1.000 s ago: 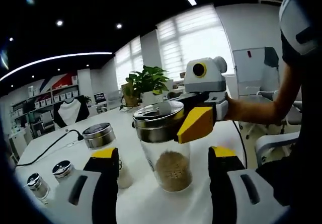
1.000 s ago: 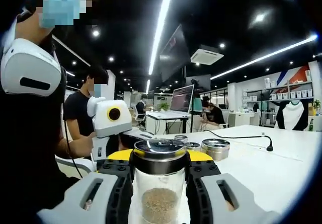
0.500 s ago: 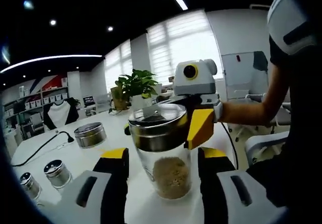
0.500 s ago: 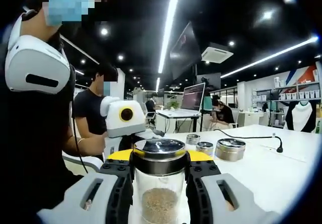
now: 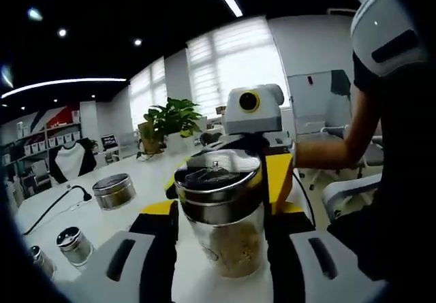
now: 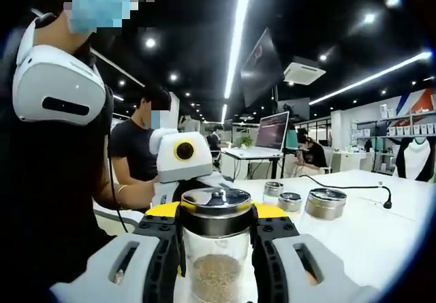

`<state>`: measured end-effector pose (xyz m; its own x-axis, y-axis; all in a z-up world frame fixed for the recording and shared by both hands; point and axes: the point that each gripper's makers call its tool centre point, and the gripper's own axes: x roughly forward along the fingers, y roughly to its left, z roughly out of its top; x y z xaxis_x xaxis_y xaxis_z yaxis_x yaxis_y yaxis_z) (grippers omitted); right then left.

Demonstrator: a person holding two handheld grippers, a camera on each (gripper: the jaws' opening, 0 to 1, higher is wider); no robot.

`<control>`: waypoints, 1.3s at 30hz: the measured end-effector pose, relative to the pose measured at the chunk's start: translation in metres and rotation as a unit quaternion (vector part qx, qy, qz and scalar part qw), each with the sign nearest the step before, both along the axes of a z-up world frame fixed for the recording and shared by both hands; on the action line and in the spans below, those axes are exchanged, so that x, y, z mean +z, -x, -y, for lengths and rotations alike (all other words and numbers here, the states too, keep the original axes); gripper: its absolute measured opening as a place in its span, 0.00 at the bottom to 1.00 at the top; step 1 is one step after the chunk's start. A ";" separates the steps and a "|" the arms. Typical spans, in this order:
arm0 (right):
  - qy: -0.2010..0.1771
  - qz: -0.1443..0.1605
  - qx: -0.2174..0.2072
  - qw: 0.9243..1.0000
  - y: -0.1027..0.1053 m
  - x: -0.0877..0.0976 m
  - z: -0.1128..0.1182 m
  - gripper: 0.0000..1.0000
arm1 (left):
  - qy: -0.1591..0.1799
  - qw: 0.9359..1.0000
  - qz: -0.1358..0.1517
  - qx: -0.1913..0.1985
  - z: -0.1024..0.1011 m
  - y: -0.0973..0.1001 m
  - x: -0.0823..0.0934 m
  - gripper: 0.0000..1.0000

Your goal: Rotate the seasoning bottle until the label or dispensing opening points toward the visible target arrow and the bottle remains upright within the marked orientation range

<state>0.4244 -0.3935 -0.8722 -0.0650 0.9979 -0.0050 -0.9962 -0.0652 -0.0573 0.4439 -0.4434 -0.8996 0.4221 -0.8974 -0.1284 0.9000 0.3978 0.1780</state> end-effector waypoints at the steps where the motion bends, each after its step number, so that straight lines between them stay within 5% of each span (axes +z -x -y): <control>1: 0.001 0.000 0.000 1.000 0.000 0.000 0.000 0.37 | -0.001 1.000 0.000 -0.001 0.000 0.000 0.000 0.51; 21: 0.015 0.009 -0.018 1.000 -0.007 -0.005 0.001 0.37 | 0.031 0.998 -0.036 0.029 0.001 -0.006 -0.002 0.46; 39: 0.028 -0.003 -0.102 0.994 -0.039 -0.010 0.004 0.36 | 0.042 0.989 -0.047 0.137 -0.012 -0.039 -0.010 0.44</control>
<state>0.4638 -0.3977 -0.8827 0.1383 0.9885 -0.0615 -0.9894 0.1351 -0.0541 0.4832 -0.4310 -0.9100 0.6398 -0.7607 -0.1093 0.7680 0.6380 0.0550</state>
